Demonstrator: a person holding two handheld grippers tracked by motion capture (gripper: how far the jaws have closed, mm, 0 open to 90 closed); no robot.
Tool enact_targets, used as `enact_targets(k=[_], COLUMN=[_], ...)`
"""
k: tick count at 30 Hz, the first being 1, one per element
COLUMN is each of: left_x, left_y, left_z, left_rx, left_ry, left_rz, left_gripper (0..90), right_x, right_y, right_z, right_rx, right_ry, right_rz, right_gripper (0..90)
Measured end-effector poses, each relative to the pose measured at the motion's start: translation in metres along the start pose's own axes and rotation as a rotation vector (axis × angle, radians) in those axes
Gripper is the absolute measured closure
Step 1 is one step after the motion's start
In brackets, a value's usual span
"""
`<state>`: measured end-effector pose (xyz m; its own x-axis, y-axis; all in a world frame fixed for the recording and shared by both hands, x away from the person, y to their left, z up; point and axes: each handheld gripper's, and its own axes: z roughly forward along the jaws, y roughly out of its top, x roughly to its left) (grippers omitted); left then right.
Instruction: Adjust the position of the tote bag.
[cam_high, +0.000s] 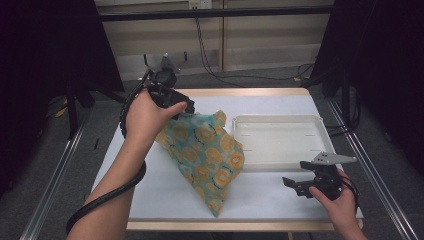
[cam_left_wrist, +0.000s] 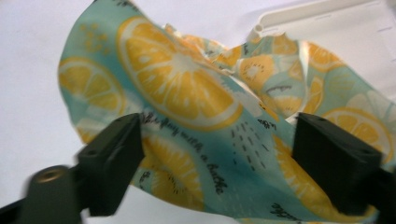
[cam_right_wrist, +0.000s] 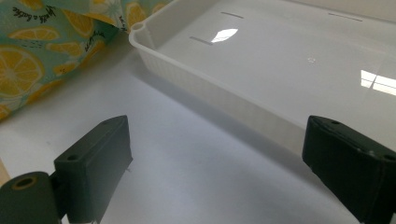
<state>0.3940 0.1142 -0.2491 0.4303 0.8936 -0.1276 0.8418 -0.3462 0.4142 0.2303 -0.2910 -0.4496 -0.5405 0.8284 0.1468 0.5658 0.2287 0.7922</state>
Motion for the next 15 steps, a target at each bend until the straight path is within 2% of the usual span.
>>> enact_targets(k=[2,4,5,6,8,10,12,13,15], left_x=[0.001,0.0034,0.0044,0.0055,0.0047,0.0038,0.0032,0.0026,0.0015], left_y=[-0.0008,-0.0026,-0.004,-0.0047,-0.0052,-0.0046,-0.0035,-0.003,-0.0019], left_z=[-0.0004,0.0025,0.0052,0.0069,0.0076,0.0069,0.0054,0.0046,0.003], left_rx=[0.019,0.075,0.085,0.092,0.098,0.107,0.123,0.122,0.131], left_ry=[0.009,-0.027,-0.042,-0.056,-0.055,-0.048,-0.041,-0.033,-0.038], left_rz=[-0.012,-0.041,-0.052,-0.047,-0.047,-0.044,-0.027,-0.021,-0.015], left_gripper=[31.4,43.5,46.9,51.3,61.6,76.9,79.0,83.8,85.7], right_x=[-0.0002,-0.0004,-0.0005,-0.0006,-0.0011,-0.0015,-0.0016,-0.0018,-0.002], right_y=[0.0,0.0,-0.0001,-0.0002,-0.0004,-0.0004,-0.0005,-0.0005,-0.0007], right_z=[0.0,0.0002,0.0004,0.0006,0.0007,0.0003,0.0003,0.0003,0.0003], right_rx=[0.0,0.002,0.002,0.003,0.001,0.0,0.0,-0.001,0.001], right_ry=[0.001,0.006,0.006,0.006,0.008,0.006,0.007,0.008,0.009], right_rz=[0.0,0.002,0.002,0.002,0.003,0.008,0.009,0.008,0.01], right_gripper=[8.0,8.0,8.0,8.0,8.0,8.0,8.0,8.0,8.0])
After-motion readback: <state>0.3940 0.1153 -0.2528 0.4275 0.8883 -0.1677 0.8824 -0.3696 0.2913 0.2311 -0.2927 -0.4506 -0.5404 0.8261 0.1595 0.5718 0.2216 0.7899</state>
